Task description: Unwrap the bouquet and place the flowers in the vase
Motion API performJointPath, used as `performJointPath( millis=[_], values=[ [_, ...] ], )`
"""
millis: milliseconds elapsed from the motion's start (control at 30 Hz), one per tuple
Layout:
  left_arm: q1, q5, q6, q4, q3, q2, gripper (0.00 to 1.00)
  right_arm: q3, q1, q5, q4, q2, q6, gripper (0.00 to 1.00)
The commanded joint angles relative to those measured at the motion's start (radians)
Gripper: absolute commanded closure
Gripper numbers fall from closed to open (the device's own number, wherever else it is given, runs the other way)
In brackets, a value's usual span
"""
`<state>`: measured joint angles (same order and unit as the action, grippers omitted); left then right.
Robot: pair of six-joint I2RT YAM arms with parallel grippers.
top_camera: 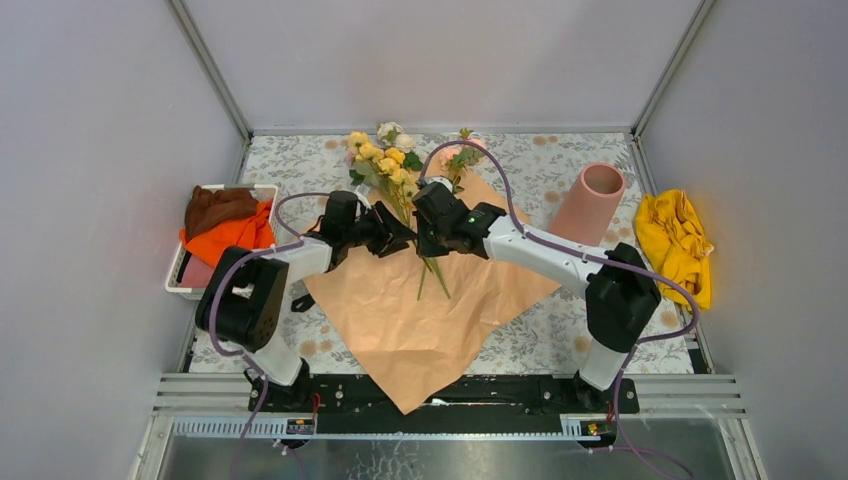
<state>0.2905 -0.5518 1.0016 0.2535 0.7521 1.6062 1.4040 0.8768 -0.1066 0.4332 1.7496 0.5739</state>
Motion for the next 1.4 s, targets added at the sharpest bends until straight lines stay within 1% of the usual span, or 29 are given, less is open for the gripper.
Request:
performJointPath(
  millis=[0, 100, 233, 367, 467, 500, 533, 567, 600, 667, 700, 867, 933, 1100, 1267, 1367],
  values=[
    [0.038, -0.025, 0.038, 0.133, 0.073, 0.088, 0.50, -0.017, 0.008, 0.032, -0.048, -0.073, -0.005, 1.00],
    [0.075, 0.000, 0.023, 0.106, 0.123, 0.119, 0.58, -0.033, 0.008, 0.039, -0.051, -0.085, -0.001, 1.00],
    [0.099, 0.048, 0.005, 0.077, 0.136, 0.127, 0.75, -0.062, 0.008, 0.037, -0.060, -0.110, 0.001, 1.00],
    [0.102, 0.071, -0.020, 0.035, 0.141, 0.132, 0.99, -0.078, 0.008, 0.039, -0.064, -0.117, 0.003, 1.00],
    [0.102, 0.087, -0.049, 0.017, 0.137, 0.124, 1.00, -0.077, 0.008, 0.023, -0.057, -0.126, 0.000, 1.00],
    [0.104, 0.091, -0.064, 0.014, 0.133, 0.119, 1.00, -0.074, 0.008, 0.016, -0.051, -0.131, -0.001, 0.99],
    [0.104, 0.093, -0.078, 0.016, 0.126, 0.113, 1.00, -0.071, 0.008, 0.004, -0.045, -0.138, -0.002, 0.91],
    [0.104, 0.094, -0.093, 0.024, 0.118, 0.104, 1.00, -0.069, 0.008, -0.011, -0.041, -0.147, -0.003, 0.79],
    [0.106, 0.093, -0.110, 0.042, 0.105, 0.094, 1.00, -0.067, 0.008, -0.026, -0.036, -0.157, -0.003, 0.70],
    [0.113, 0.086, -0.146, 0.091, 0.074, 0.064, 1.00, -0.064, 0.008, -0.059, -0.031, -0.178, -0.001, 0.59],
    [0.121, 0.089, -0.169, 0.104, 0.063, 0.047, 1.00, -0.062, 0.008, -0.075, -0.027, -0.190, 0.001, 0.57],
    [0.168, 0.137, -0.284, 0.078, 0.041, -0.046, 1.00, -0.045, 0.000, -0.148, -0.031, -0.251, 0.005, 0.46],
    [0.190, 0.152, -0.315, 0.067, 0.032, -0.086, 1.00, -0.042, -0.022, -0.152, -0.043, -0.271, 0.009, 0.43],
    [0.276, 0.231, -0.407, 0.000, 0.026, -0.197, 1.00, -0.029, -0.115, -0.020, -0.101, -0.275, 0.013, 0.40],
    [0.345, 0.310, -0.450, -0.079, 0.029, -0.286, 1.00, 0.043, -0.123, -0.020, -0.110, -0.252, -0.033, 0.32],
    [0.373, 0.339, -0.459, -0.103, 0.029, -0.321, 1.00, 0.074, -0.128, -0.017, -0.116, -0.239, -0.038, 0.30]
  ],
)
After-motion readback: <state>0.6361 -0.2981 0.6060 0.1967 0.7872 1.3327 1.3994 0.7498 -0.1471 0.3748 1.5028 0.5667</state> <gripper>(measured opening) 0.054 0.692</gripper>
